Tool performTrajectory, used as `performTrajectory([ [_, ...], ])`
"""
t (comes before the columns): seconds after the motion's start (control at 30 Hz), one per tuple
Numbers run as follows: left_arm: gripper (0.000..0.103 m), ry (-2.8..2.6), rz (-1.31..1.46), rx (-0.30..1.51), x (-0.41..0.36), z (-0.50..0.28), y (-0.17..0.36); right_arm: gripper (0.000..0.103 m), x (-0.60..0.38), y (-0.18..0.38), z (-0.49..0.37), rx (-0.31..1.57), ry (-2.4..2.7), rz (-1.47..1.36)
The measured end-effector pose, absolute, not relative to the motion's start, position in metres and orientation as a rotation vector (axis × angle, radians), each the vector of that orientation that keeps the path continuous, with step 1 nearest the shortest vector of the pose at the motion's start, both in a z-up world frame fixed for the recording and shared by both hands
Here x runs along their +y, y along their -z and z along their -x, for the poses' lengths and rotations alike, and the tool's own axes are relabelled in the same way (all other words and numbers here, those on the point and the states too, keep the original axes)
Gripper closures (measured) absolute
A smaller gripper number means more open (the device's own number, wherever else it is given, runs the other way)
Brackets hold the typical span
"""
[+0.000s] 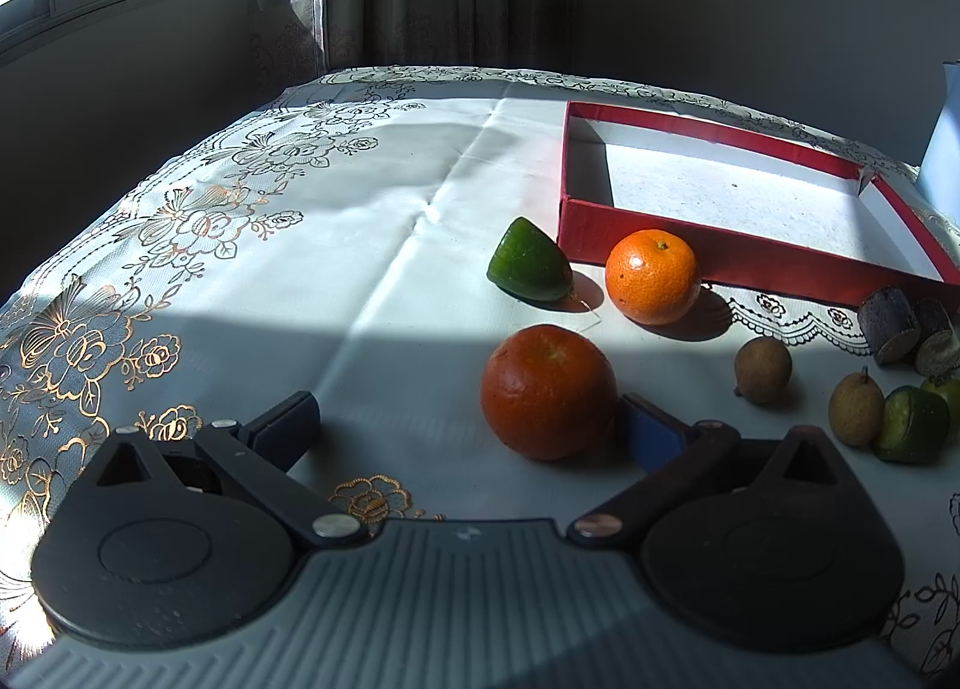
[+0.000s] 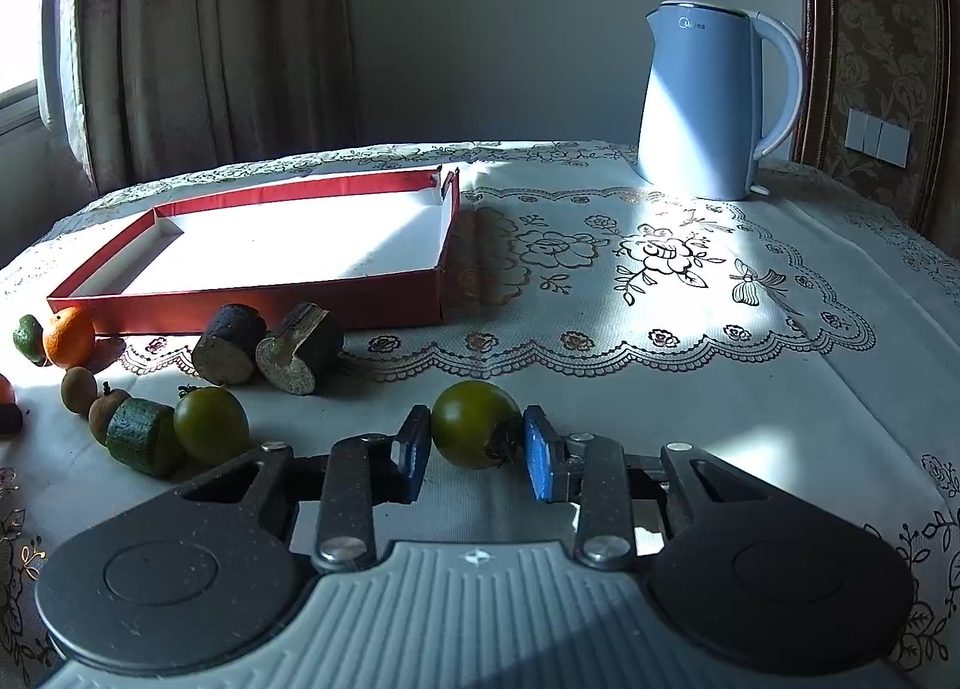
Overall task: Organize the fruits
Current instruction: 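Grasp the green tomato with the right tool and carry it into the tray, then release the green tomato in the tray and withdraw the right tool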
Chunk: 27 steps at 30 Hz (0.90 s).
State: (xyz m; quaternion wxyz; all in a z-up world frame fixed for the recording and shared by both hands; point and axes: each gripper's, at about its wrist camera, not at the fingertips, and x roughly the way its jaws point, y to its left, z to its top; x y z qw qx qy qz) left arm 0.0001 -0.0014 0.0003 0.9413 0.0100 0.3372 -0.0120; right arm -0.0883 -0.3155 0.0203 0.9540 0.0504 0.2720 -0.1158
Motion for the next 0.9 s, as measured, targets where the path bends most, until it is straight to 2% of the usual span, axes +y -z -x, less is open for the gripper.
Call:
performTrajectory([
  [0.23, 0.000, 0.025, -0.020, 0.688, -0.001, 0.000, 0.000, 0.071, -0.299, -0.059, 0.049, 0.436, 0.137, -0.020],
  [0.57, 0.000, 0.025, -0.020, 0.688, -0.001, 0.000, 0.000, 0.070, -0.316, -0.033, -0.041, 0.557, 0.124, -0.033],
  [0.63, 0.000, 0.025, -0.020, 0.688, -0.001, 0.000, 0.000, 0.067, -0.316, -0.025, -0.047, 0.594, 0.124, -0.021],
  [0.67, 0.000, 0.025, -0.020, 0.688, -0.001, 0.000, 0.000, 0.060, -0.316, -0.023, -0.048, 0.600, 0.128, -0.019],
  [0.77, 0.000, 0.025, -0.020, 0.688, -0.001, 0.000, 0.000, 0.055, -0.319, -0.028, -0.032, 0.576, 0.109, -0.076],
  [0.83, 0.000, 0.025, -0.020, 0.688, -0.001, 0.000, 0.000, 0.037, -0.320, -0.035, -0.013, 0.537, 0.119, -0.107],
  [0.87, 0.000, 0.025, -0.020, 0.688, -0.001, 0.000, 0.000, 0.020, -0.321, -0.037, -0.001, 0.514, 0.137, -0.112],
  [0.9, 0.000, 0.025, -0.020, 0.688, -0.001, 0.000, 0.000, 0.012, -0.322, -0.038, 0.011, 0.489, 0.148, -0.117],
])
